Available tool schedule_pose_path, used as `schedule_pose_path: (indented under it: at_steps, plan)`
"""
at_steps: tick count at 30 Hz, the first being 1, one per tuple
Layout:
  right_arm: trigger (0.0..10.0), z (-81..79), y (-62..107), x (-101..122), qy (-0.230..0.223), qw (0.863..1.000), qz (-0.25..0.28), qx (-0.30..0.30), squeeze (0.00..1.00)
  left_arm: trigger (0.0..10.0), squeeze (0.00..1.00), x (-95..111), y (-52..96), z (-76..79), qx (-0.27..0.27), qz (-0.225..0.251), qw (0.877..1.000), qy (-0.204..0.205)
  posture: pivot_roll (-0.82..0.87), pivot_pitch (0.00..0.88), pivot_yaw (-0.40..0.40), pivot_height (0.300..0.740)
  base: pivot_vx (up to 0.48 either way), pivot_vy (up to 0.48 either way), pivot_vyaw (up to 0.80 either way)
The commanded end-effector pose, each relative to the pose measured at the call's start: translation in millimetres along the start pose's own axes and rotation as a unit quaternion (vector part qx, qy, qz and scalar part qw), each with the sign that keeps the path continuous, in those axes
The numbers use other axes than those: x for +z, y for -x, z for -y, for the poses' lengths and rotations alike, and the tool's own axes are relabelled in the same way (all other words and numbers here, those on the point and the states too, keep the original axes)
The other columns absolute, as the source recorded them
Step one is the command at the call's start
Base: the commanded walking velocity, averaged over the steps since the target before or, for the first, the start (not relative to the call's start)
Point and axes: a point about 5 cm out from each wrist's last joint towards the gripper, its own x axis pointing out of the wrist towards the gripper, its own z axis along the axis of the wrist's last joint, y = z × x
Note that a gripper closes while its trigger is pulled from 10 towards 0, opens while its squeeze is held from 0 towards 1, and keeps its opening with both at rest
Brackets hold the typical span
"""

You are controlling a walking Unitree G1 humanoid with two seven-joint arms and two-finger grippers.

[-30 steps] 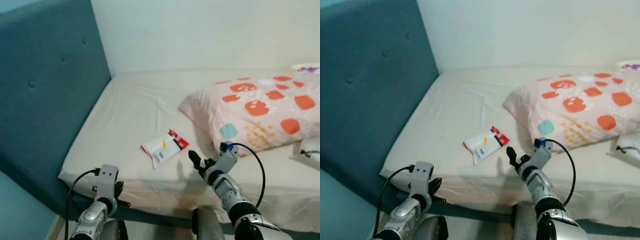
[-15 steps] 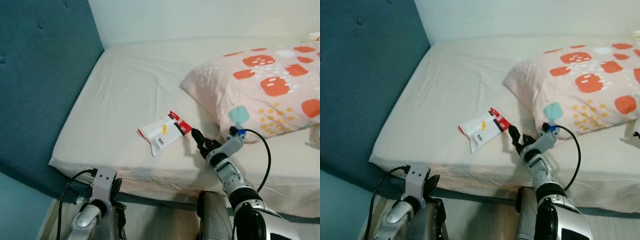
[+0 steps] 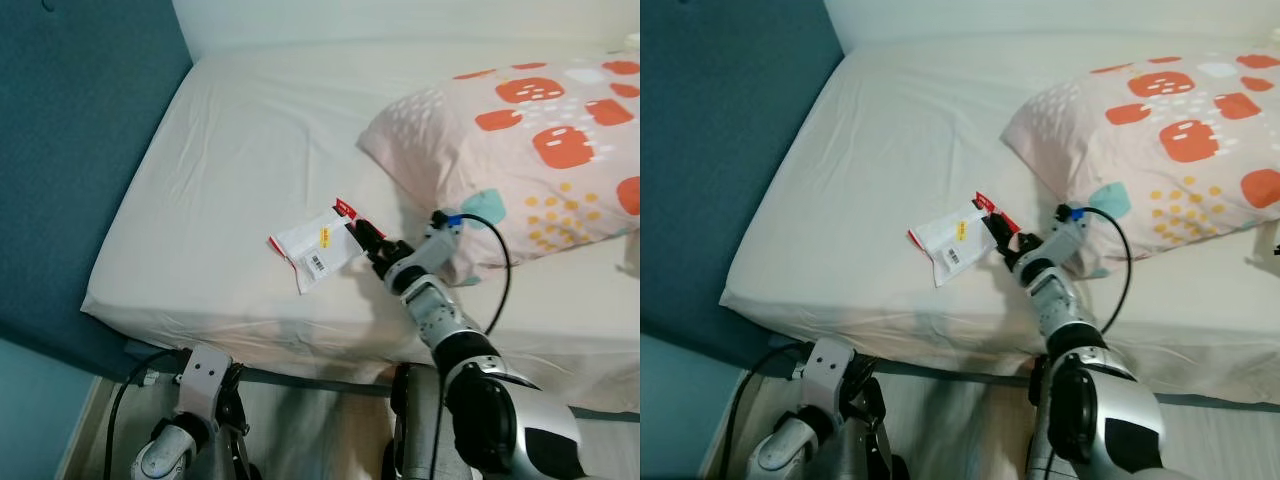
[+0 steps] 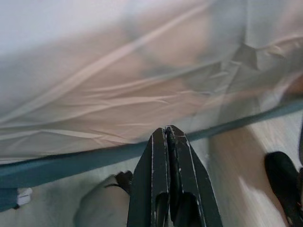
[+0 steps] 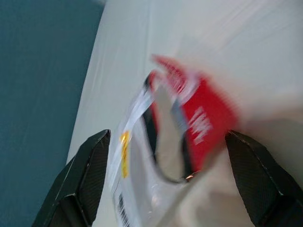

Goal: Clean up the room

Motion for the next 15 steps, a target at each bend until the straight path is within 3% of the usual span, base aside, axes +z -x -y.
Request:
schedule_pose_path:
  at_steps: [1,2,8,15]
  plan:
    - [10.0,-0.9,0.3,-13,0.002,1.0,-0.03,-0.002,0.0,10.0,0.0,-9,7.4,1.6,-0.004,-0.023,1.0,0.0,0.09,0.36,0.031,0.5,0.0,0.0,0.0]
    - [0.0,-2.9,-0.8,-15,0.008,0.999,-0.037,-0.005,0.0,10.0,0.0,-9,6.7,2.4,-0.004,-0.024,1.0,0.001,0.08,0.356,0.026,0.5,0.0,0.0,0.0]
    - [0.0,-8.7,-4.0,-15,0.007,0.999,-0.033,-0.002,0.0,10.0,0.0,-6,4.2,4.7,0.0,-0.026,1.0,0.004,0.07,0.345,0.017,0.5,0.0,0.0,0.0]
    - [0.0,-3.4,-1.4,1,-0.019,1.0,0.02,0.01,0.0,10.0,0.0,-3,1.4,5.6,0.003,-0.026,1.0,0.006,0.07,0.322,0.017,0.5,0.0,0.0,0.0]
